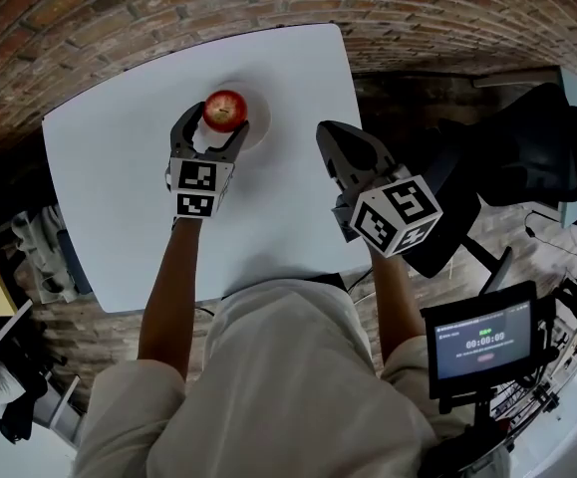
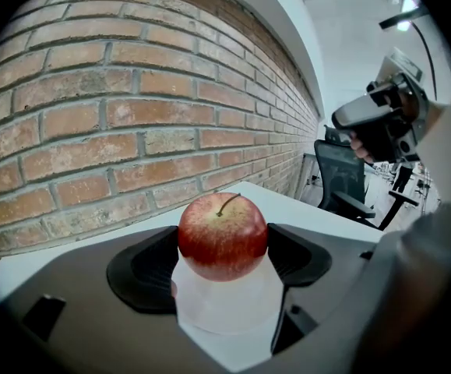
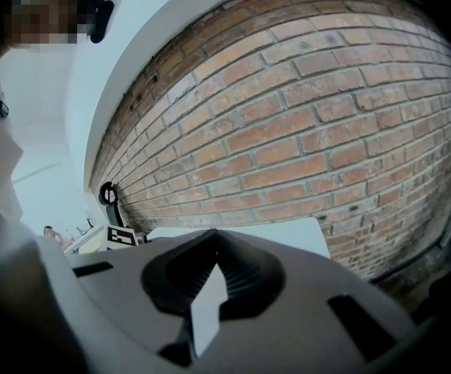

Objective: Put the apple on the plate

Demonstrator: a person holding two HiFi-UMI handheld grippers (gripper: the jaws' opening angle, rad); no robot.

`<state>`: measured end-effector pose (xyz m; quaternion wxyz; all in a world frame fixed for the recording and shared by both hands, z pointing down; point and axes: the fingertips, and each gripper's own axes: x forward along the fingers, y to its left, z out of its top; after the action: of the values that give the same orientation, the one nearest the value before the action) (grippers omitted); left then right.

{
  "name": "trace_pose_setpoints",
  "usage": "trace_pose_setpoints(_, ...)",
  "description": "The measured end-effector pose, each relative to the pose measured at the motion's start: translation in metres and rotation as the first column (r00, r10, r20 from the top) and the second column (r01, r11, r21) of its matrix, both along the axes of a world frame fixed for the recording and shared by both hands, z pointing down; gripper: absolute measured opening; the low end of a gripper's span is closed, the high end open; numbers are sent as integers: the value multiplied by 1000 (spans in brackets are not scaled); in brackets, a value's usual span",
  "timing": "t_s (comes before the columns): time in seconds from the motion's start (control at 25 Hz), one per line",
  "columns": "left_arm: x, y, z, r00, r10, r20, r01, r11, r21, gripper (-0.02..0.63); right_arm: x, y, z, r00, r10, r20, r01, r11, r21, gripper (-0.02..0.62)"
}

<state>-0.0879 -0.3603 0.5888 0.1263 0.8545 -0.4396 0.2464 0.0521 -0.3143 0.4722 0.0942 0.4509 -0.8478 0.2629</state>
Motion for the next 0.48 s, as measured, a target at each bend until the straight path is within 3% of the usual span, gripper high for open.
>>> trace_pose_setpoints(0.48,-2,-4,24,999,-50,-16,49,998,-46,365,0,1,13,1000,-1,-7,1,1000,-23,5)
